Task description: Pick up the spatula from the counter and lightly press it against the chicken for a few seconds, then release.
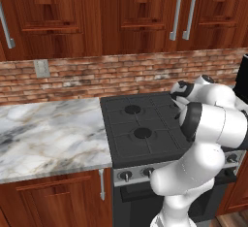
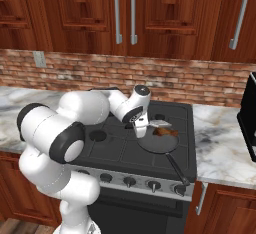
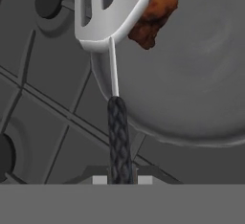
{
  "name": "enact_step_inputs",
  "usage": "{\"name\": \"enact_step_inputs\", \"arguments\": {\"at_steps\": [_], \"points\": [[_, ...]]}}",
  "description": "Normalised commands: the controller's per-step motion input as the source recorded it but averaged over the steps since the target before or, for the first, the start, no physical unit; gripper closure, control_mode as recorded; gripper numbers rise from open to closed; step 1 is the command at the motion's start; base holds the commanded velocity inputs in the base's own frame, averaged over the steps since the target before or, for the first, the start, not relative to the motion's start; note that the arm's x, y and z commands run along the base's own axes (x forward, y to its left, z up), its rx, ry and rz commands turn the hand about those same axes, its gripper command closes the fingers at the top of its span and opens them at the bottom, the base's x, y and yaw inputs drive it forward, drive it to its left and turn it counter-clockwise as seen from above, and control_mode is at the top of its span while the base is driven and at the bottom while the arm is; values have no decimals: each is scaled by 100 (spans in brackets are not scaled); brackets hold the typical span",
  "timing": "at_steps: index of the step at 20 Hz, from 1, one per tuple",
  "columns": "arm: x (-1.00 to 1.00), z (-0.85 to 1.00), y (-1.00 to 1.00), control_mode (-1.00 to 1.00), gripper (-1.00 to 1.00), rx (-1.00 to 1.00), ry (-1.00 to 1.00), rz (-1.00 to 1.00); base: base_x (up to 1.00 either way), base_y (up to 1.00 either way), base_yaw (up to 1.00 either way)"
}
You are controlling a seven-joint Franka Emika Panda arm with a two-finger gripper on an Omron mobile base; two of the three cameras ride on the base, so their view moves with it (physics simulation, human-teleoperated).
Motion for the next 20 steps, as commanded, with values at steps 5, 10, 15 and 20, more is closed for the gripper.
{"name": "enact_step_inputs", "arguments": {"at_steps": [5,10,15,20], "points": [[-11,-4,0,-100,100,1,0,-3,0,0,0],[-11,-4,0,-100,100,1,0,-3,0,0,0],[-11,-2,0,-100,100,2,0,-4,0,0,0],[-8,0,0,-100,100,2,0,-4,0,0,0]]}}
